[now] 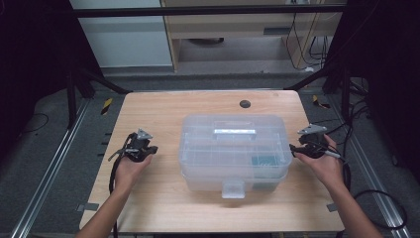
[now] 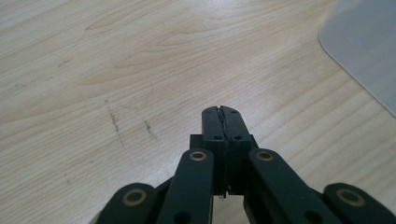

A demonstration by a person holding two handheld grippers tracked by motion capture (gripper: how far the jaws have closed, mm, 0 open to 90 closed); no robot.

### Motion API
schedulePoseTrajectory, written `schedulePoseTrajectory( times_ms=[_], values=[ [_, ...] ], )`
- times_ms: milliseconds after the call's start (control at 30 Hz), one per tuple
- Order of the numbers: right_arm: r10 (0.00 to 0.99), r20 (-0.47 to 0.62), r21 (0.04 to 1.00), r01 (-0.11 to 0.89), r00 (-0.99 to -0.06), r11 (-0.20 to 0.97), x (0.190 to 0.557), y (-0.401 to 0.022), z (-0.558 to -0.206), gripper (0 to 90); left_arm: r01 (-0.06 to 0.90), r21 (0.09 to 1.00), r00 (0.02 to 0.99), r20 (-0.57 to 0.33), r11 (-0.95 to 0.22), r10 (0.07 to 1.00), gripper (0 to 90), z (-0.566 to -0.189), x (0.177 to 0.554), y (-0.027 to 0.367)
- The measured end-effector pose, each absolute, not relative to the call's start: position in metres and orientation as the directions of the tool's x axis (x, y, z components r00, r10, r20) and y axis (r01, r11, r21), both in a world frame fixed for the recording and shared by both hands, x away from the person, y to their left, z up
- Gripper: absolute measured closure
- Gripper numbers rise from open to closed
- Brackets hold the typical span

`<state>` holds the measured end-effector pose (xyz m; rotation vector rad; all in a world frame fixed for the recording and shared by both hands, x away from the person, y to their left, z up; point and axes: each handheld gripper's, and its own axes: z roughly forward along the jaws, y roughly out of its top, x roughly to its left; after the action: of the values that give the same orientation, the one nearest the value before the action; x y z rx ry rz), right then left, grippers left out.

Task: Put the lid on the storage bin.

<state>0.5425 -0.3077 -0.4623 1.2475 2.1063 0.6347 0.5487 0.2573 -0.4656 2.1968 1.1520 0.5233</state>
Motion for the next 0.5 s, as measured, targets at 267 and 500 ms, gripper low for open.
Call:
schedulePoseTrajectory(
  times_ms=[267,500],
  values=[
    [0.923,-0.174,0.698,0.618,-0.343,0.361,0.552,-0.309,-0.484,24.3,0.595,0.7,0.486,0.077,-0.394,0.87,49.9,-0.485,0.558,0.252],
    [0.928,-0.128,0.696,0.635,-0.349,0.335,0.555,-0.306,-0.495,20.7,0.62,0.711,0.461,0.012,-0.331,0.887,28.3,-0.496,0.563,0.253]
  ],
)
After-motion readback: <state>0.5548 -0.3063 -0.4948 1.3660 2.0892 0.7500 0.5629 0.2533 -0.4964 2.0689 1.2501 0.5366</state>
